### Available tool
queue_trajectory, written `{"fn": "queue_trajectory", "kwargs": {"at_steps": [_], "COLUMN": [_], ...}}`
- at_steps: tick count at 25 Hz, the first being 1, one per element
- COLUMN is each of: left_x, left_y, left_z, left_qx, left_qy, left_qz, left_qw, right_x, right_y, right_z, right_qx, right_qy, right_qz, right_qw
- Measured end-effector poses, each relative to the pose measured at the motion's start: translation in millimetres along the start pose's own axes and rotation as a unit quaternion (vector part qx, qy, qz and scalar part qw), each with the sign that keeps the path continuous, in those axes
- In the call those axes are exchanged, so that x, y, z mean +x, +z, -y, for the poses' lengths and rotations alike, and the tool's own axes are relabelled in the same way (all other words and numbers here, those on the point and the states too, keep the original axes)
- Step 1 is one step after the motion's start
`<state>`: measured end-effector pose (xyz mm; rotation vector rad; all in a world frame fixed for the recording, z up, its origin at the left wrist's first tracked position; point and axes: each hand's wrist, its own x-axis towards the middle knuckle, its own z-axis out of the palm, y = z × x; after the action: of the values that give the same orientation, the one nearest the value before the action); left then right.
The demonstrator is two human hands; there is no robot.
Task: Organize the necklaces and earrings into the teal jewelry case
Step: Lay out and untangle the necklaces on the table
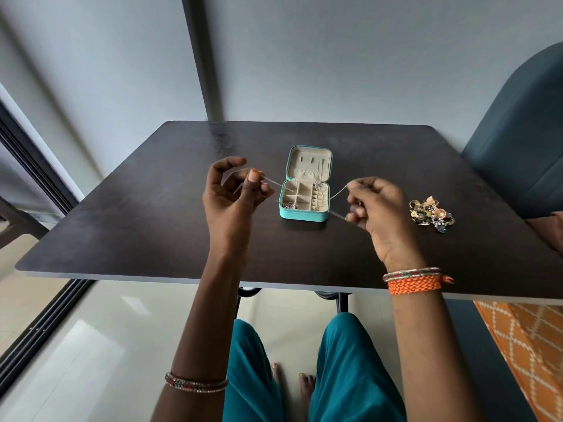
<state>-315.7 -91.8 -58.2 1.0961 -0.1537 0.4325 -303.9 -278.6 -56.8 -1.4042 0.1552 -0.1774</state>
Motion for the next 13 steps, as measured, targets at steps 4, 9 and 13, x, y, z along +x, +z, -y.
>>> {"fn": "queue_trajectory", "kwargs": {"at_steps": [4,9,13], "left_x": [13.4,25.0,25.0], "left_y": [14.5,35.1,40.1], "left_z": [-9.0,-11.0,-17.9], "left_qx": [0.195,0.379,0.305], "left_qy": [-0.002,0.062,-0.012], "left_qz": [0.152,0.235,0.204], "left_qw": [0.969,0.893,0.930], "right_x": [0.9,-6.6,-0.5], "right_y": [9.3,24.8,24.0], "right_z": [-6.3,12.4,12.4], "right_qx": [-0.276,0.035,-0.080], "right_qy": [-0.040,-0.021,-0.091], "right_qz": [0.045,0.145,0.180], "right_qw": [0.959,0.989,0.976]}}
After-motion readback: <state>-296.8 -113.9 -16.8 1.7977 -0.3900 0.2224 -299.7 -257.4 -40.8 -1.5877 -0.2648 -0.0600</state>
